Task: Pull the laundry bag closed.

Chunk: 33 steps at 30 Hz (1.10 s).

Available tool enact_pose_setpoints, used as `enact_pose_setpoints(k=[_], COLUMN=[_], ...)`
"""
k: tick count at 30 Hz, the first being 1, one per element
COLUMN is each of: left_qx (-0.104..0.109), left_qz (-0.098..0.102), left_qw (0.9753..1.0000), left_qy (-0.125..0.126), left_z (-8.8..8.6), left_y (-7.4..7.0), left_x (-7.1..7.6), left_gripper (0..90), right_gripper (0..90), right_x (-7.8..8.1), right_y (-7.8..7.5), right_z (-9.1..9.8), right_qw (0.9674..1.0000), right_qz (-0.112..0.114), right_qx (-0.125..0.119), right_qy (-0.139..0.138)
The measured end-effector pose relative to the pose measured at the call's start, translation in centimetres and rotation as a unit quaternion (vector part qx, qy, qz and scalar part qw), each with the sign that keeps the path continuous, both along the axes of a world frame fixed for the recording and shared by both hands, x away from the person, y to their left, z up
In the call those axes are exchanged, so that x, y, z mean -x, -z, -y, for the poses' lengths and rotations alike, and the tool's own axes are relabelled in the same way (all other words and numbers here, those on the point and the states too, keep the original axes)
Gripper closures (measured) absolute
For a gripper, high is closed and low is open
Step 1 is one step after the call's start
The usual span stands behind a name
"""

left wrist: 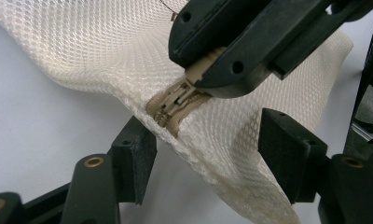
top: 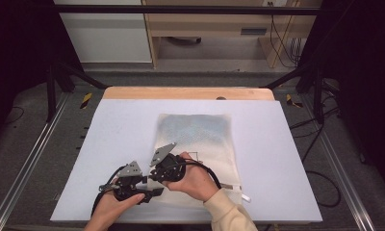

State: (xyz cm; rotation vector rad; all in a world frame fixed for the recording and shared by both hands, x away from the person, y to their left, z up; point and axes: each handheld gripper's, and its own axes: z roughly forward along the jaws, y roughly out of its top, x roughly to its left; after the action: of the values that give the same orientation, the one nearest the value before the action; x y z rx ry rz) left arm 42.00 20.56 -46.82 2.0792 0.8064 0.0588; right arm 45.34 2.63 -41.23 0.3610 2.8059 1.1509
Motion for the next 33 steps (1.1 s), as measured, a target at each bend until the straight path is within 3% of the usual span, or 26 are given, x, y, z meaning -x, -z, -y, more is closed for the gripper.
enact_pose_setpoints(k=[10,18,33], left_qx=[0.032,0.052,0.050], left_qz=[-0.028,-0.048,-0.058], left_qw=[0.9991,0.9974,0.9968], left_qy=[0.001,0.013,0.023], left_z=[-0.5,-0.6,0.0], left_y=[0.1,0.3,0.7], left_x=[-0.5,-0.9,-1.5], left_gripper=[51.7,55.3,61.4], right_gripper=[82.0,82.0,82.0], right_x=[0.0,0.0,0.0], right_y=[0.0,0.0,-0.1], right_z=[0.1,0.1,0.1], right_qw=[1.0000,1.0000,1.0000], right_qz=[-0.001,-0.003,0.001], right_qx=[0.001,-0.002,0.000], right_qy=[-0.002,-0.001,-0.002])
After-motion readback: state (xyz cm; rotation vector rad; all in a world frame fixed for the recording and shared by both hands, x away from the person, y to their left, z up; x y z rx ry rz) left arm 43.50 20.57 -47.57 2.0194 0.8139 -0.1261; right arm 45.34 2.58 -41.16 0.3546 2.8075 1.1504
